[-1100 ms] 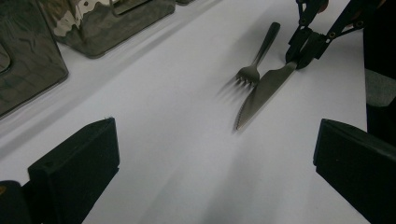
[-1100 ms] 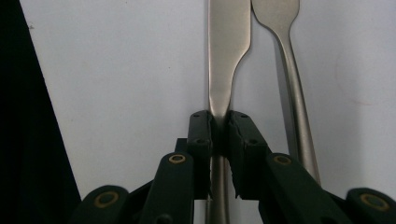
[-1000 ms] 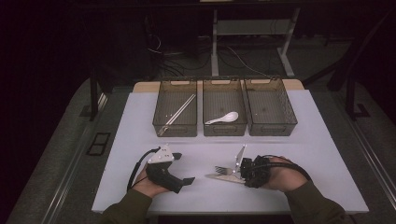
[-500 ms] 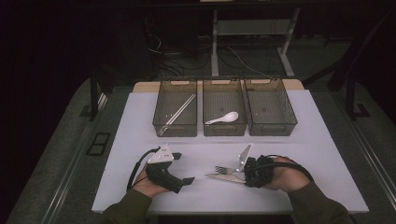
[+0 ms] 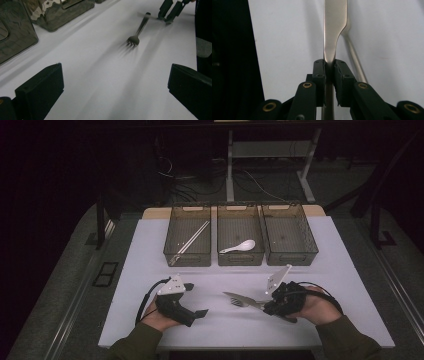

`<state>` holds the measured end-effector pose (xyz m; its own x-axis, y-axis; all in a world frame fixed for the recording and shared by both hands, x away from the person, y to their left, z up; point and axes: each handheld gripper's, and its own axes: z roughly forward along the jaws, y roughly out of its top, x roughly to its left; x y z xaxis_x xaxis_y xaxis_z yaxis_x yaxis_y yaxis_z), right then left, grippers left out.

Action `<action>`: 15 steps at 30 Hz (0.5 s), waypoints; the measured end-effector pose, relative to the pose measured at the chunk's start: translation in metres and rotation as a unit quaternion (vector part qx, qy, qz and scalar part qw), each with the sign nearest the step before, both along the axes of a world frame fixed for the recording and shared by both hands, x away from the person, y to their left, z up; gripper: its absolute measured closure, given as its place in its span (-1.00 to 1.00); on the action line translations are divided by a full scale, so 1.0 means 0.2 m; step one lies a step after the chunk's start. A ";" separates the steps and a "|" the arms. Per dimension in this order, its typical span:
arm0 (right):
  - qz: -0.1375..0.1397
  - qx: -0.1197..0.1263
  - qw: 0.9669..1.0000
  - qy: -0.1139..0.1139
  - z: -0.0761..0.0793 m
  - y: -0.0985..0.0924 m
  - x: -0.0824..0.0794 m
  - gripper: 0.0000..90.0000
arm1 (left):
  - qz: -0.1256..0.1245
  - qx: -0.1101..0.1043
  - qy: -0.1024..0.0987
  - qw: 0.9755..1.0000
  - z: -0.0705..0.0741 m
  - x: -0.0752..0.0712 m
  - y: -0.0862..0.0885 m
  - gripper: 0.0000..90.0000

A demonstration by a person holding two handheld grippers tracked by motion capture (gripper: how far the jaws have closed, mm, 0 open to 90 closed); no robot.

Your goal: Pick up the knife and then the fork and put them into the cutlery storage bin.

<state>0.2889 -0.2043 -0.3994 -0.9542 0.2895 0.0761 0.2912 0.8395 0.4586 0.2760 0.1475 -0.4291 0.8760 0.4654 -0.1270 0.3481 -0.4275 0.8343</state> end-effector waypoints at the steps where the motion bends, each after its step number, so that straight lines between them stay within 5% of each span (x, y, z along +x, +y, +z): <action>1: -0.007 0.011 1.000 -0.003 0.01 -0.01 0.00 0.77 | 0.001 0.000 -0.001 1.000 0.00 0.00 0.00 -1.00; 8: -0.058 0.077 0.995 0.006 0.04 -0.11 0.03 0.77 | 0.001 -0.004 -0.012 1.000 0.00 0.00 0.01 -1.00; 15: -0.110 0.141 0.984 0.009 0.06 -0.21 0.06 0.78 | 0.005 -0.010 -0.016 1.000 0.00 0.01 0.02 -1.00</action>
<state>0.3006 -0.2469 -0.3877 -0.8681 0.4546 0.1992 0.4625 0.5953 0.6570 0.2774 0.1514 -0.4291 0.8746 0.4724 -0.1091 0.3262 -0.4069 0.8532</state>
